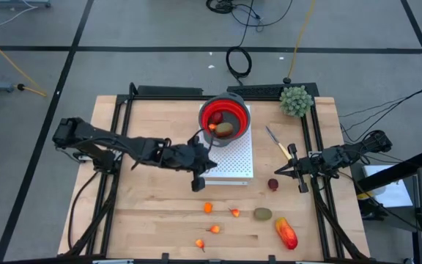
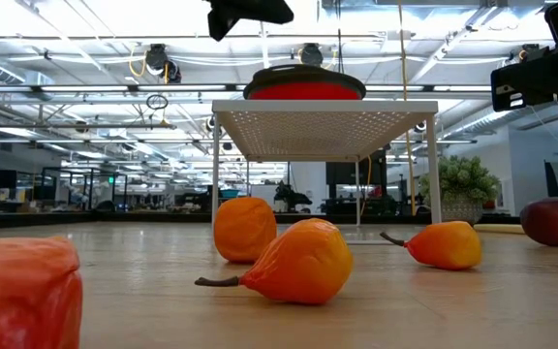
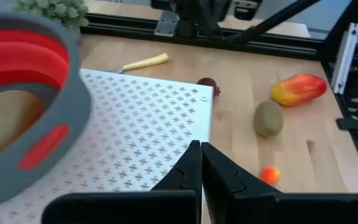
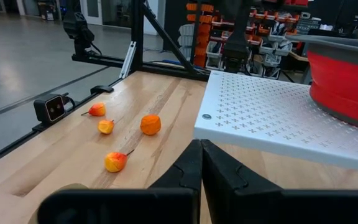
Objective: Pick & Place Fruit
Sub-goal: Put the orange into the red strainer bowl
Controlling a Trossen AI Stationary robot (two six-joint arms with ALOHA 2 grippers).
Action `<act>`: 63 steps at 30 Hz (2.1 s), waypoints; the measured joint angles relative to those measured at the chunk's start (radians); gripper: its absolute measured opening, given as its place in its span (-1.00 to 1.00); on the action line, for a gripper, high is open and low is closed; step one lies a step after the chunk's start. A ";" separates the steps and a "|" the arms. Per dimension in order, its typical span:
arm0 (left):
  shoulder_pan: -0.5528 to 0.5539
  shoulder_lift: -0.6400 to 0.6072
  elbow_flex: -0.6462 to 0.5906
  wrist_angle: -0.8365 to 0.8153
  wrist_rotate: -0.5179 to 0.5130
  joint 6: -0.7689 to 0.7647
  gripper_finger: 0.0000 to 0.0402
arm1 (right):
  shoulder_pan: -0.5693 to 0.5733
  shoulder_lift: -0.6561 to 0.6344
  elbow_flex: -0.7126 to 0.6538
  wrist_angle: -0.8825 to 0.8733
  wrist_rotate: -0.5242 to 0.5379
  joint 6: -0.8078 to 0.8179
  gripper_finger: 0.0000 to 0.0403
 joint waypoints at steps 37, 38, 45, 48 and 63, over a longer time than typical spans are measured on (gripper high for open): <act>-0.331 0.113 0.000 -0.010 -0.167 -0.591 -0.99 | 0.000 0.000 0.000 0.000 0.000 -0.001 -1.00; -0.330 0.123 0.000 -0.008 -0.168 -0.614 -0.99 | 0.000 0.000 0.000 0.000 0.000 -0.001 -1.00; -0.329 0.163 -0.001 -0.013 -0.211 -0.739 -1.00 | 0.000 0.000 0.000 0.000 0.000 -0.003 -1.00; -0.329 0.162 -0.001 -0.029 -0.226 -0.780 -1.00 | 0.000 0.000 0.000 0.000 0.000 -0.003 -1.00; -0.329 0.234 0.013 -0.067 -0.207 -0.926 -1.00 | 0.000 0.000 0.000 -0.001 0.001 -0.003 -1.00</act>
